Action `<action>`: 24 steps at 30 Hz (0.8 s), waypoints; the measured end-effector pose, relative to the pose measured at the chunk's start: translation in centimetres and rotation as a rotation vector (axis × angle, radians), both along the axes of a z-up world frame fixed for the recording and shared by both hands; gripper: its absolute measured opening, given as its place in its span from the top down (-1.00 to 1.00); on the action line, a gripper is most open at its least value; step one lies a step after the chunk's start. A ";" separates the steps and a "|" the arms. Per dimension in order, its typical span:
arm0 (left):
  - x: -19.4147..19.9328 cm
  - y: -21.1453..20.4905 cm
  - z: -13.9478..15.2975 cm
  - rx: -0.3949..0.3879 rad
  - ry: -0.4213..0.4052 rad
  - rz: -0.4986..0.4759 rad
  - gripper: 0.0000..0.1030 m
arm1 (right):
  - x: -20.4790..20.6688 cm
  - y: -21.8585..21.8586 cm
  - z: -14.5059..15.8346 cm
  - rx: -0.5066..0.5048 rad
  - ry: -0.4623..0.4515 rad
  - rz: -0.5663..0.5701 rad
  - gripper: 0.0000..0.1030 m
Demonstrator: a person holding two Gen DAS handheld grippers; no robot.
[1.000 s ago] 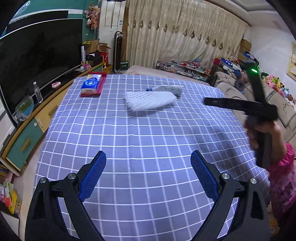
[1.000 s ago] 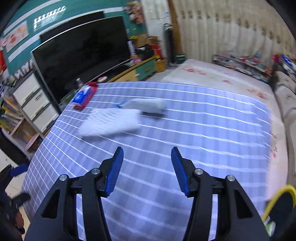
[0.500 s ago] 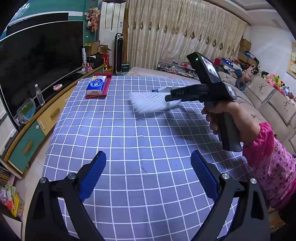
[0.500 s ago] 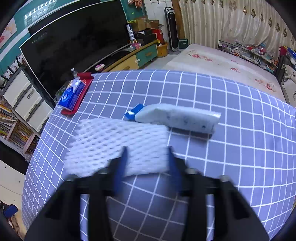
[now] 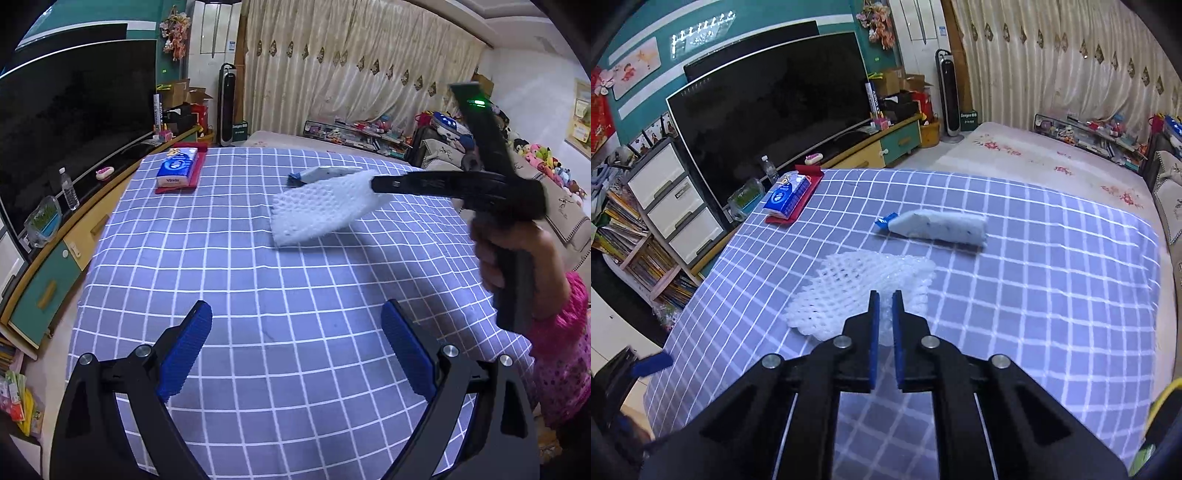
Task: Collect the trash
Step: 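Carry the foam net to the yellow bin and open the right gripper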
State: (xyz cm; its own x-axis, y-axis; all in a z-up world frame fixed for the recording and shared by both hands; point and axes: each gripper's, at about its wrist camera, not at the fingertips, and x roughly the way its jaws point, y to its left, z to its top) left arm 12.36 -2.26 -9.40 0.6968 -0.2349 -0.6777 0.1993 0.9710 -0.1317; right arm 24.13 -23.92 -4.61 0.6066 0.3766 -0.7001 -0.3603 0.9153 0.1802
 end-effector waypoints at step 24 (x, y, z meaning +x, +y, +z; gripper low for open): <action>1.5 -9.1 0.7 0.024 -0.021 -0.178 -0.78 | -14.6 -26.9 1.8 -0.048 -0.091 -0.544 0.87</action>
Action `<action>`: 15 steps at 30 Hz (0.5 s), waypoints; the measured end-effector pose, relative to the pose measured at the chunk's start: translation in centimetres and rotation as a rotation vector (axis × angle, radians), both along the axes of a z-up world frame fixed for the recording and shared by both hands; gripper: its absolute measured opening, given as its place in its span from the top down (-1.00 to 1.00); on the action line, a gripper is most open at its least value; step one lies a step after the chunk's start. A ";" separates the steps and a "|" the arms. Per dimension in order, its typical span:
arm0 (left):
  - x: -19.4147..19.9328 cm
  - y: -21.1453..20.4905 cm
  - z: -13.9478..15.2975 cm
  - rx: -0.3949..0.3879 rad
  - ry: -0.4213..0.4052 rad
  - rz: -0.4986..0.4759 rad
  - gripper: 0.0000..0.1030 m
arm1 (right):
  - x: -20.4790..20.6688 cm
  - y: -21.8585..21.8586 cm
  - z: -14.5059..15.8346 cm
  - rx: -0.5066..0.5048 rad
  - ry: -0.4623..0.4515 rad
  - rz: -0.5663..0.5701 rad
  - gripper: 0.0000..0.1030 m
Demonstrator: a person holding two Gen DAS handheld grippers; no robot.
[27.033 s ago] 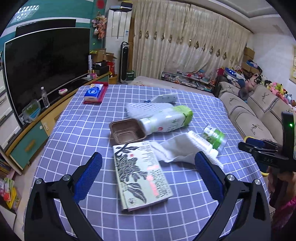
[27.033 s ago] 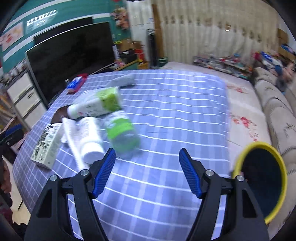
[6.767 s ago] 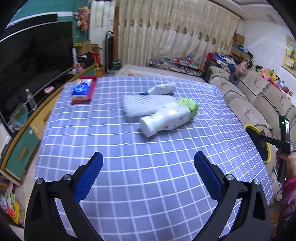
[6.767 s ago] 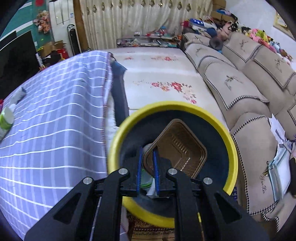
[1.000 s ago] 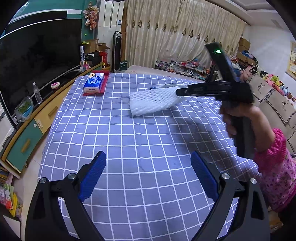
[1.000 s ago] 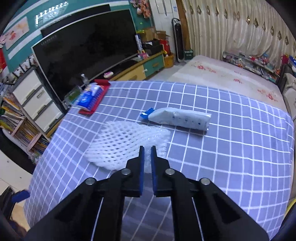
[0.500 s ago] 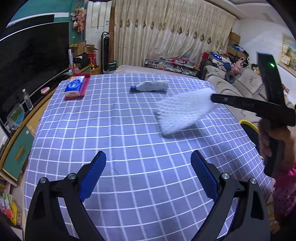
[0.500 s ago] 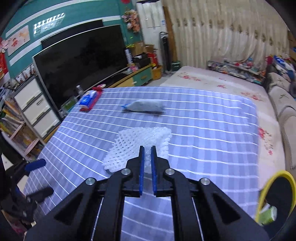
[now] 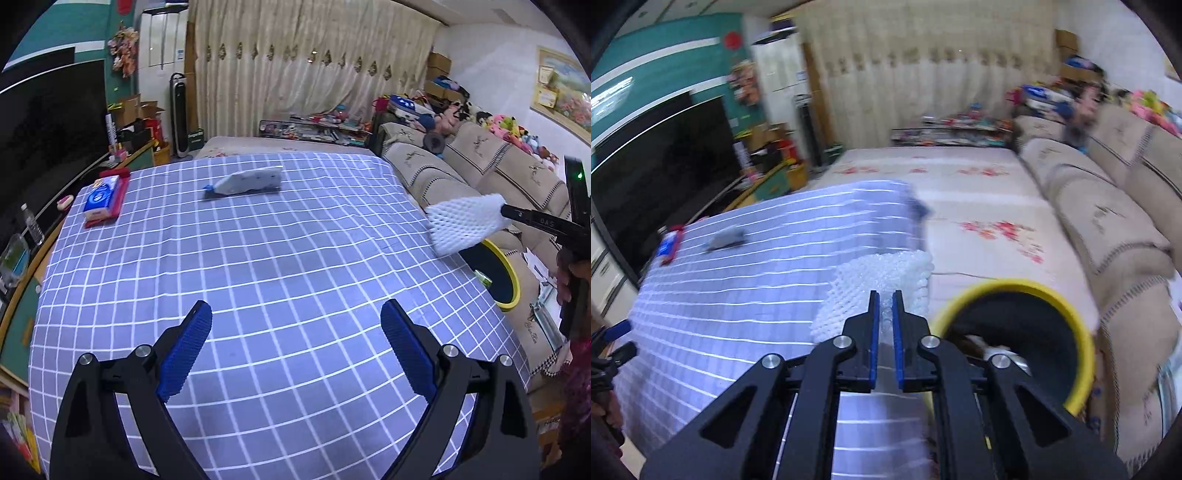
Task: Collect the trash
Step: 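Carry the foam net to the yellow bin and open the right gripper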
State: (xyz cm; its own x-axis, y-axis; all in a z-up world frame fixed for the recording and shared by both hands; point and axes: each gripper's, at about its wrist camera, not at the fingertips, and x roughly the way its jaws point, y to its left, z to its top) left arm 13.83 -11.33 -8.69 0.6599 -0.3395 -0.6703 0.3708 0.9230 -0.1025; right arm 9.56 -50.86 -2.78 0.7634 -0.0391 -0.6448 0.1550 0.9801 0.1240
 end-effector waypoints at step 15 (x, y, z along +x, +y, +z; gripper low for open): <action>8.6 -1.3 -0.6 0.044 0.018 -0.104 -0.78 | -1.0 -9.4 -6.0 0.003 0.127 -0.302 0.53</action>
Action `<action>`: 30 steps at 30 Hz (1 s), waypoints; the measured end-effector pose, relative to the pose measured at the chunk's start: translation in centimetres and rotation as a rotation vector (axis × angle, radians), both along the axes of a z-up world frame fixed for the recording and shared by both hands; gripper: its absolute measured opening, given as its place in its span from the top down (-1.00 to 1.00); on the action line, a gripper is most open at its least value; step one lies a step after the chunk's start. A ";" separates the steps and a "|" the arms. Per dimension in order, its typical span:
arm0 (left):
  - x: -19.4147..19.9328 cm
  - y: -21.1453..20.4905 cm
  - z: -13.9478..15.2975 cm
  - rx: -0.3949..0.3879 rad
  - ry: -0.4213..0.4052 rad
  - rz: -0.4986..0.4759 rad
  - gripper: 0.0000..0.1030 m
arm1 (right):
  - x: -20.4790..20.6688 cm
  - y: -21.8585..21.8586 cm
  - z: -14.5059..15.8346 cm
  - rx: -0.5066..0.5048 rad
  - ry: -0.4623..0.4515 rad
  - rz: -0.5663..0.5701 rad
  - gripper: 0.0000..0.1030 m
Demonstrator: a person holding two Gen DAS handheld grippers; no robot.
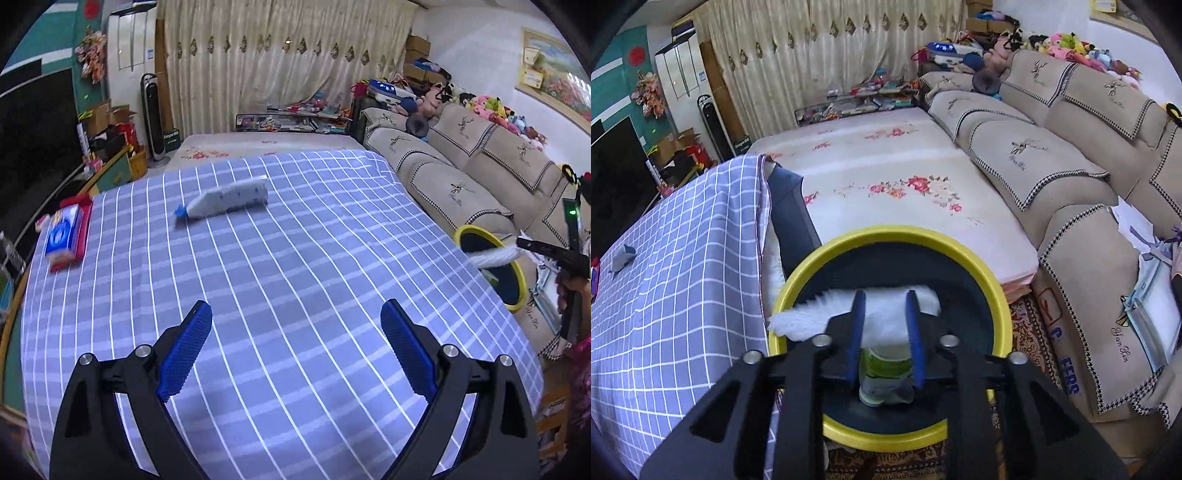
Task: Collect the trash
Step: 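Carry the foam net to the yellow bin and open the right gripper, then grasp the white tube with blue cap with the left gripper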
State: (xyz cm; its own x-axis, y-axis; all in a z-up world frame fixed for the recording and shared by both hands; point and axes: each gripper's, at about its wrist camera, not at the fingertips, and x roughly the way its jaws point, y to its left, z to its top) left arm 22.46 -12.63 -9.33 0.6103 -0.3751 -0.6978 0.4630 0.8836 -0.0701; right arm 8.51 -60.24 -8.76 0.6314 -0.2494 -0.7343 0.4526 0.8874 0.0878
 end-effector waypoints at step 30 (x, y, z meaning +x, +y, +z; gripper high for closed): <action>21.0 -3.2 -5.1 0.223 0.113 -0.270 0.17 | 2.4 1.7 1.7 -0.024 0.002 0.043 0.36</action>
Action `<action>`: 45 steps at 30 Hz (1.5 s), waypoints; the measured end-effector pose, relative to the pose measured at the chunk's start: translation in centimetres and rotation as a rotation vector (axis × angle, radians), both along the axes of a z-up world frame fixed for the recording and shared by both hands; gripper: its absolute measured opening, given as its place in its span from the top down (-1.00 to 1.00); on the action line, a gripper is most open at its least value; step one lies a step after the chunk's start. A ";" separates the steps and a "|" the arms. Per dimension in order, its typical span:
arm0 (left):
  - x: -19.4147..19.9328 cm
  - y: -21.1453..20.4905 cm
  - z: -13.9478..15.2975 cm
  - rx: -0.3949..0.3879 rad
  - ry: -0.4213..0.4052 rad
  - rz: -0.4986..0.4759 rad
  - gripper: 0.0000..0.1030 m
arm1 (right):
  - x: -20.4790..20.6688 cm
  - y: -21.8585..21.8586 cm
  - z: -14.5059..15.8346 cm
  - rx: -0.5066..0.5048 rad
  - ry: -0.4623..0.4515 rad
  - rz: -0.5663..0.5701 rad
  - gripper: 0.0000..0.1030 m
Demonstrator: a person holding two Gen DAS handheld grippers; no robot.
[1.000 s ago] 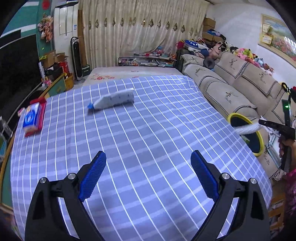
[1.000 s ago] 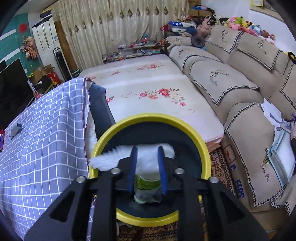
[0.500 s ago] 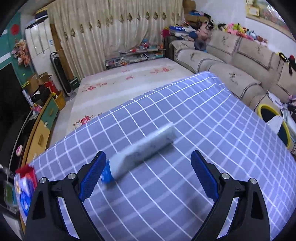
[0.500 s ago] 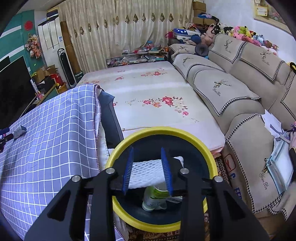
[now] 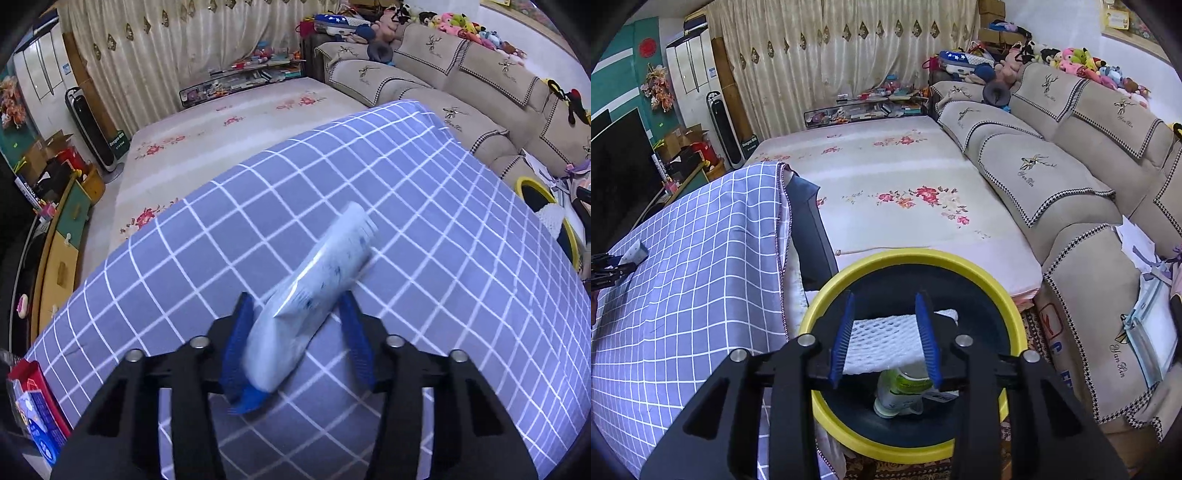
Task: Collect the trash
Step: 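Grasp the white tube with blue cap with the left gripper, then carry the white tube to the yellow bin and open the left gripper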
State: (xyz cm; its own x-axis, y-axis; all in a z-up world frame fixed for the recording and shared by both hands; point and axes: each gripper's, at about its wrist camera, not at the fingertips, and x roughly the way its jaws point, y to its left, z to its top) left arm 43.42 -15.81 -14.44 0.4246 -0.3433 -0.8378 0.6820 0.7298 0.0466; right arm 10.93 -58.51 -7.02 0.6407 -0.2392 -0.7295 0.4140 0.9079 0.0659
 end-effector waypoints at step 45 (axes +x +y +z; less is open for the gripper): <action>-23.6 -41.0 2.2 -0.086 0.067 -0.331 -0.51 | -16.1 -6.2 2.2 0.007 -0.163 -0.111 0.17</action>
State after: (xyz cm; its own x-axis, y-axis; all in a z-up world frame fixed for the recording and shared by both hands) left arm 19.80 -56.77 -12.21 0.2233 -0.5236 -0.8222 0.8817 0.4682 -0.0587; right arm -5.19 -64.69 -4.79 0.7204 -0.3107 -0.6201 0.4952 0.8563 0.1463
